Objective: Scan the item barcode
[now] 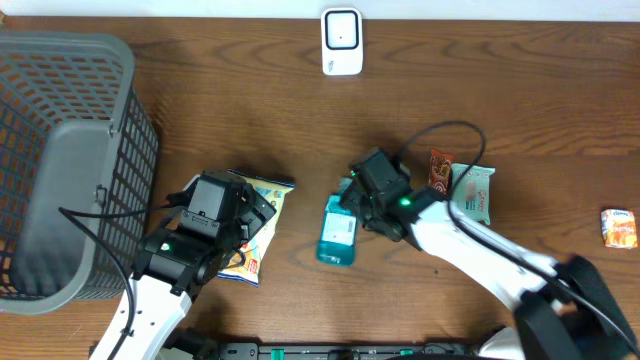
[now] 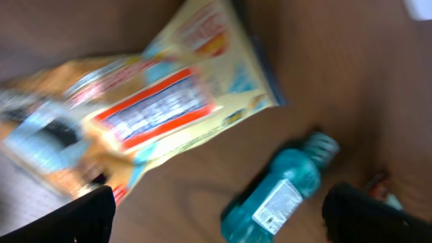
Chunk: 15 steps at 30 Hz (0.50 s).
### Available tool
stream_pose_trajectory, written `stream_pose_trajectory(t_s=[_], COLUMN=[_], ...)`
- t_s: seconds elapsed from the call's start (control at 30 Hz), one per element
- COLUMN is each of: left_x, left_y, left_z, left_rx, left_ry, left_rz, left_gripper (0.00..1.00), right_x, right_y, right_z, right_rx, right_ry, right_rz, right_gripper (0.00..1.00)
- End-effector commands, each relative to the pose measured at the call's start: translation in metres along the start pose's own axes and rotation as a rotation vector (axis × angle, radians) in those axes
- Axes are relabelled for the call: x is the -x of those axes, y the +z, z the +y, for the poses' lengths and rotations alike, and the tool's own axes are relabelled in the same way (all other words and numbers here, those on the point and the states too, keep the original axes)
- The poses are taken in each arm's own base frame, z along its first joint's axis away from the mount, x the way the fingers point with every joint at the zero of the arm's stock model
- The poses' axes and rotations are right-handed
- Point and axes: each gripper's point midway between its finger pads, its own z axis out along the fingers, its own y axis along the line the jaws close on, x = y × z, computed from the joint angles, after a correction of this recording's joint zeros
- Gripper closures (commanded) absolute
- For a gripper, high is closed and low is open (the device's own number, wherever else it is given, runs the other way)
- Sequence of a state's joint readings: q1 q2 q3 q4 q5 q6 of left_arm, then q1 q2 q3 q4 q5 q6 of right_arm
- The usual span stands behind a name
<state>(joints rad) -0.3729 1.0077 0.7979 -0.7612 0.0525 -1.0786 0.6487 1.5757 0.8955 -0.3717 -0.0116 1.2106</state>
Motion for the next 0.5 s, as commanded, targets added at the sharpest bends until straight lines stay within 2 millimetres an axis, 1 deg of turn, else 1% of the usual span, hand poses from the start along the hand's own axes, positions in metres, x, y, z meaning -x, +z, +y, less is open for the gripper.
stream_pose_trajectory(t_s=[0.0,0.07,0.1,0.13,0.17,0.2,0.3,0.33,0.4,0.47], left_x=[0.019,0.027,0.031,0.033,0.038,0.041,0.047,0.048,0.051,0.055], left_y=[-0.012,-0.019,-0.024,-0.027,-0.031,-0.033,-0.039,-0.04,-0.042,-0.047], left_z=[-0.03,-0.046,-0.055,-0.06,-0.065,-0.067,-0.069,-0.07,-0.07,-0.07], left_rx=[-0.108,-0.166,-0.196,-0.214,-0.229,-0.232,-0.232,-0.231,-0.224,-0.222], left_ry=[0.123,0.163,0.177,0.183,0.179,0.178,0.179,0.205,0.218,0.213], left_rz=[-0.084,-0.12,-0.139,-0.152,-0.177,-0.19,-0.222,-0.23,-0.245,-0.274], left_gripper=[0.02,0.02,0.02,0.02,0.02,0.02,0.02,0.02,0.02,0.02], right_x=[0.041,0.045,0.045,0.044,0.042,0.039,0.029,0.028,0.027,0.022], right_y=[-0.035,-0.042,-0.043,-0.042,-0.039,-0.036,-0.023,-0.019,-0.018,-0.017], right_z=[0.022,0.031,0.032,0.032,0.03,0.029,0.03,0.029,0.03,0.034], right_rx=[0.051,0.078,0.082,0.083,0.072,0.068,0.07,0.057,0.049,0.07], right_ry=[-0.335,-0.398,-0.42,-0.444,-0.468,-0.492,-0.673,-0.752,-0.805,-0.863], right_rz=[-0.228,-0.259,-0.26,-0.252,-0.24,-0.227,-0.176,-0.167,-0.16,-0.13], right_gripper=[0.73,0.75,0.68,0.54,0.45,0.4,0.28,0.17,0.1,0.05])
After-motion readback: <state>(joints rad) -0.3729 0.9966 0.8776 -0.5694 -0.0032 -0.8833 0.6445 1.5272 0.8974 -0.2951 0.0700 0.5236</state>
